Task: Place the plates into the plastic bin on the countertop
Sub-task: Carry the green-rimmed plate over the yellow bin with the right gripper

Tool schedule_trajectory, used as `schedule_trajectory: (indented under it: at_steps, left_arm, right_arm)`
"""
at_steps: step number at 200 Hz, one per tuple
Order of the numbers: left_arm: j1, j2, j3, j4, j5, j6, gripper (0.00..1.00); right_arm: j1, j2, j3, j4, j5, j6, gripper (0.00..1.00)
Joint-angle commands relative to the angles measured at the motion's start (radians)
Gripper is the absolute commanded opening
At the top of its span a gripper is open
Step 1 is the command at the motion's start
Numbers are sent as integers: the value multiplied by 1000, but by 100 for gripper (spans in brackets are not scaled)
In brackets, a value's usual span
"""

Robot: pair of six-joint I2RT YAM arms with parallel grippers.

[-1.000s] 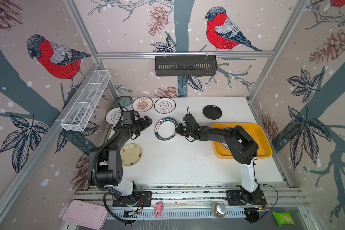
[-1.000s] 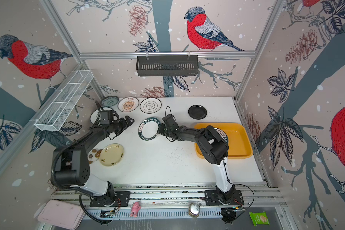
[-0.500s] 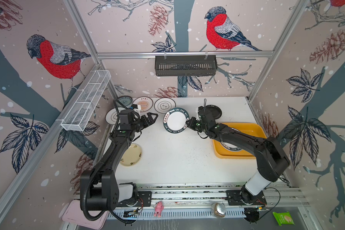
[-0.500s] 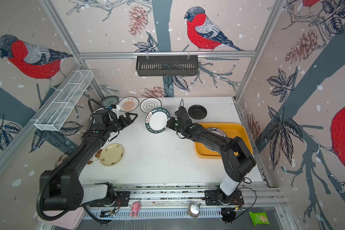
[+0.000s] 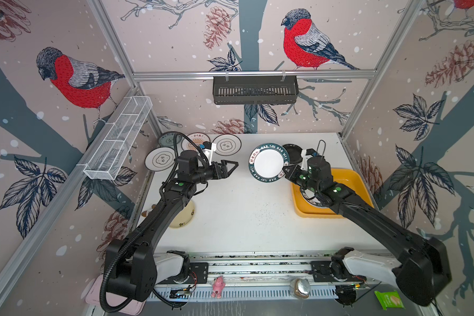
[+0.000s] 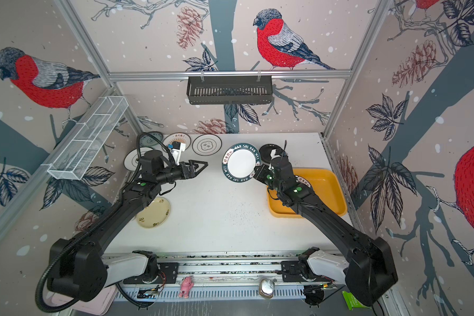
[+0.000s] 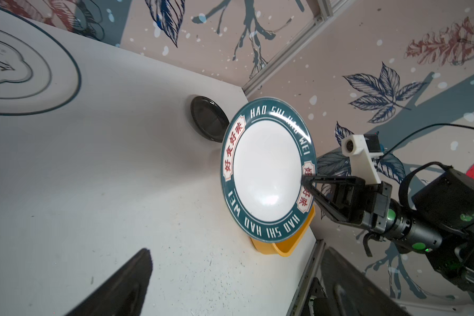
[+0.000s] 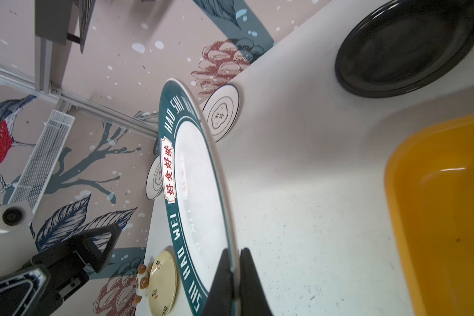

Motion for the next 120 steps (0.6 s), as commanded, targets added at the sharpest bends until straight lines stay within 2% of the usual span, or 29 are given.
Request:
schedule_trajectory:
  at_steps: [1,58,85,120]
  left_arm:
    - [-62,12,13,21,33,54,96]
    - [-238,42,40,-40,48,147,96]
    - [-285,48,45,-45,75,173,96]
    - [-347,48,60,-95,30,224,96]
  right_arm:
    - [-29,-91,-38,-59,39,6,2]
    - [-146,-282,-108,-209,65,5,2]
    - [-198,-324,-131,-251,41,1,2]
    - [-252,-347,-148,-278,9,-9,2]
